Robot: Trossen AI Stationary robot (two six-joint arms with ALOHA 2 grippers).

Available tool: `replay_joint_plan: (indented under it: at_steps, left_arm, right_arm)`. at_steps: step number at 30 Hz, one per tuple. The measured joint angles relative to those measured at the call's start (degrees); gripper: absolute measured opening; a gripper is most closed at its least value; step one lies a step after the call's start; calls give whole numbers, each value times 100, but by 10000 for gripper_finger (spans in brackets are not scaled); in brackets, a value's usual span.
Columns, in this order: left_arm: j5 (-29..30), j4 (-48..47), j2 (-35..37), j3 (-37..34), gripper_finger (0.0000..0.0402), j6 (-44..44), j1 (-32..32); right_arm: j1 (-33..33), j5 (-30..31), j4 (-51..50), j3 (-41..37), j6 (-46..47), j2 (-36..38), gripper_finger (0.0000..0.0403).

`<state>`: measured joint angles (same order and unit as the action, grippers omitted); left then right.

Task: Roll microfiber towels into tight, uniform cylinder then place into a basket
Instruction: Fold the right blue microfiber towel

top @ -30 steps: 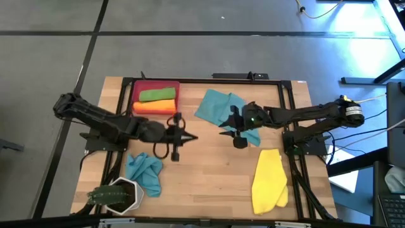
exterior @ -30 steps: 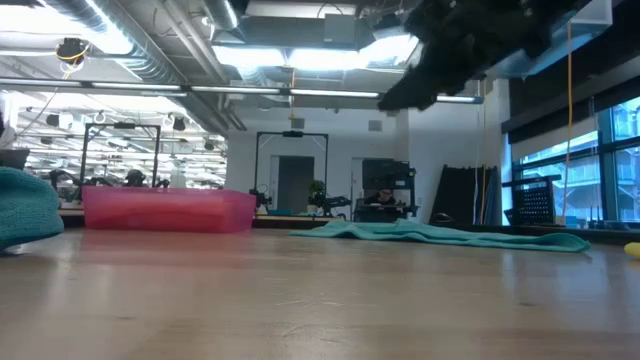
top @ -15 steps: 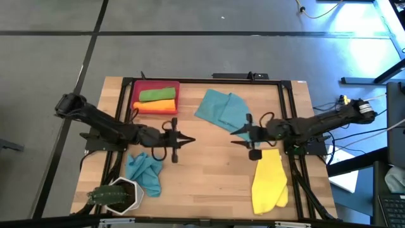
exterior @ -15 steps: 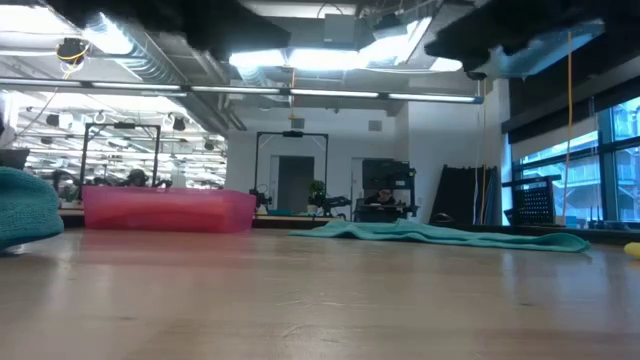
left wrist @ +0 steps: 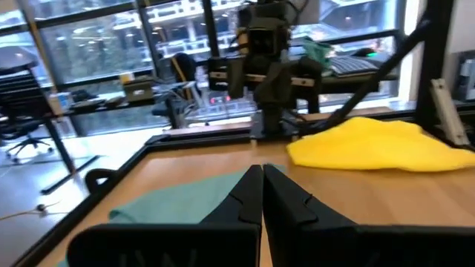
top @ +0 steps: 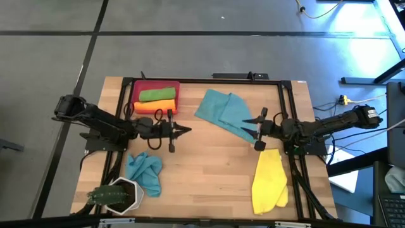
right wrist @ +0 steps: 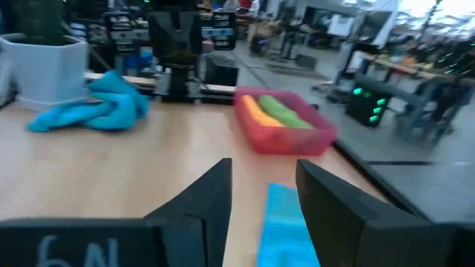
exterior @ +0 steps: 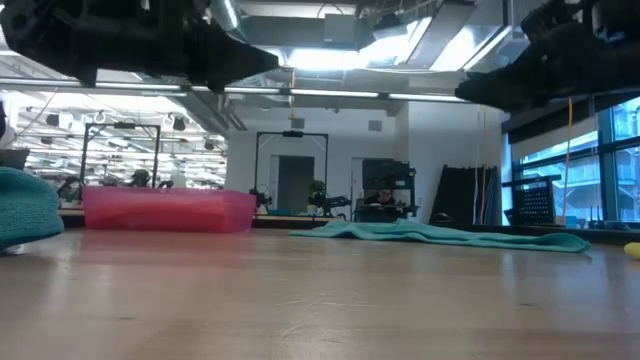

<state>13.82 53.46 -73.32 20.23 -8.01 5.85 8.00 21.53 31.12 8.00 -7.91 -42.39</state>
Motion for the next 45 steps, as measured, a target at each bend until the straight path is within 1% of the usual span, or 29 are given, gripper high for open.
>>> replay_joint_plan:
  at_steps: [5, 10, 14, 15, 18, 21, 26, 29, 31, 34, 36, 40, 45]
  left_arm:
    - [-56, 175, 0, 46, 0, 23, -285]
    - [-663, 304, 0, 63, 0, 14, -411]
    - [-880, 405, 0, 63, 0, 16, -385]
    - [-906, 471, 0, 63, 0, -1, -367]
    - [-932, 650, 1, 63, 0, -3, -321]
    - [-929, 699, 57, 63, 0, -8, -202]
    - [-927, 724, 145, 68, 0, -13, 54]
    - [-902, 735, 200, 132, 0, -19, 188]
    - [-898, 724, 212, 188, 0, -20, 263]
    - [-881, 708, 214, 223, 0, -22, 372]
    - [-884, 688, 214, 223, 0, -24, 426]
    - [-879, 611, 214, 223, 0, -22, 497]
    - [-881, 620, 214, 223, 0, -22, 552]
  right_arm:
    - [-284, -3, 307, 84, -355, -4, 152]
    - [-338, -51, 305, 148, -413, -4, 152]
    - [-333, -85, 363, 148, -136, -4, 152]
    - [-333, -171, 426, 148, -135, 12, 152]
    - [-252, -456, 496, 150, -320, 275, 152]
    - [-162, -473, 510, 150, -482, 721, 152]
    - [-19, -496, 414, 156, -295, 1344, 152]
    - [95, -711, 351, 156, -288, 1559, 152]
    - [180, -885, 251, 156, -315, 1678, 152]
    - [278, -917, -85, 156, -460, 2018, 152]
    - [283, -860, -275, 156, -578, 2327, 152]
    - [281, -543, -991, 156, -756, 3013, 152]
    - [281, 153, -1698, 156, -820, 3688, 152]
